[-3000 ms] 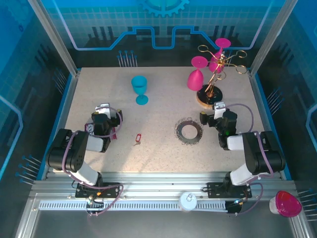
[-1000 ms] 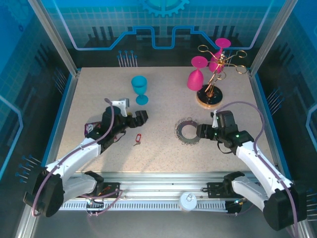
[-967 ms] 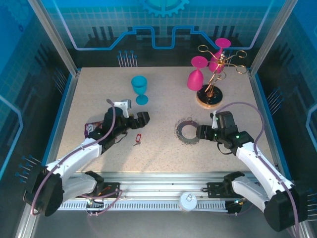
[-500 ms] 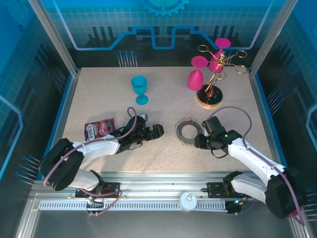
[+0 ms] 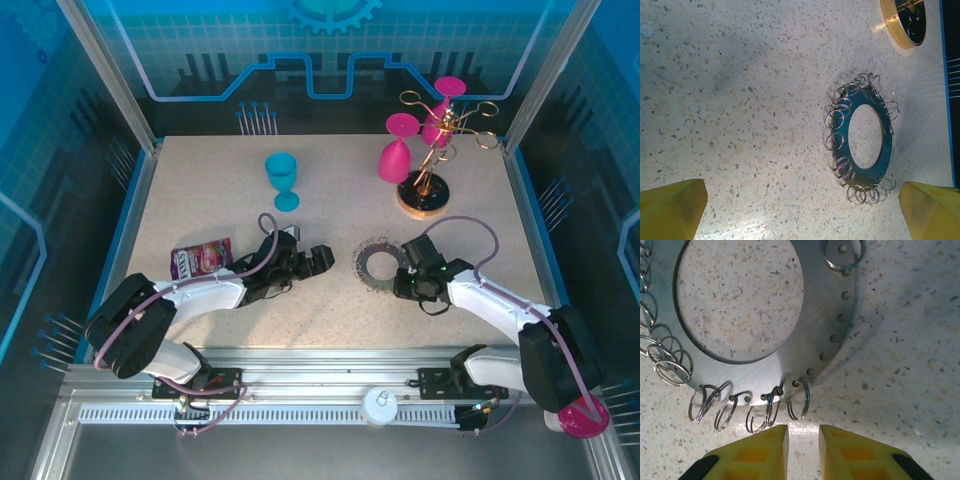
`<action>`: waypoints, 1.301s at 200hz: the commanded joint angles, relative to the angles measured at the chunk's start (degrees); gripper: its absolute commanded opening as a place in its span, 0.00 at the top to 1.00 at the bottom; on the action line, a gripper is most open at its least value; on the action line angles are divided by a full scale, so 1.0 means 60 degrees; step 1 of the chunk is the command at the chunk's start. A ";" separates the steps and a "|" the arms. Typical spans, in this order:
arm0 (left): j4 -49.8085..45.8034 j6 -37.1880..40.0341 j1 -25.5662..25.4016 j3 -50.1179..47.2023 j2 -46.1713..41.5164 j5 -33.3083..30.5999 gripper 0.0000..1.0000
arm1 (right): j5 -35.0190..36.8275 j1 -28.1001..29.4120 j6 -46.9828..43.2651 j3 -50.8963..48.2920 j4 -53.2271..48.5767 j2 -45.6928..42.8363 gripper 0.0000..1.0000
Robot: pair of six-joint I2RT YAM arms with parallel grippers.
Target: Put the keys on the keyring
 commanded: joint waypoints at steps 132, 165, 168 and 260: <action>-0.0307 0.0041 -0.0073 0.0008 -0.0703 -0.0212 0.01 | -0.0558 -0.0531 -0.0167 -0.0121 0.0850 0.0601 1.00; -0.0553 0.0661 -0.0078 0.0181 -0.1162 -0.0573 0.01 | -0.0354 -0.0429 -0.1110 0.0282 0.0121 -0.0225 1.00; -0.0570 0.0778 -0.0084 0.0201 -0.1226 -0.0643 0.01 | -0.0333 -0.0399 -0.1270 0.0360 0.0051 -0.0302 1.00; -0.0329 0.6747 -0.0085 0.0721 -0.3213 -0.0066 0.01 | -0.1883 0.0484 -0.6557 0.2638 0.0125 -0.2081 1.00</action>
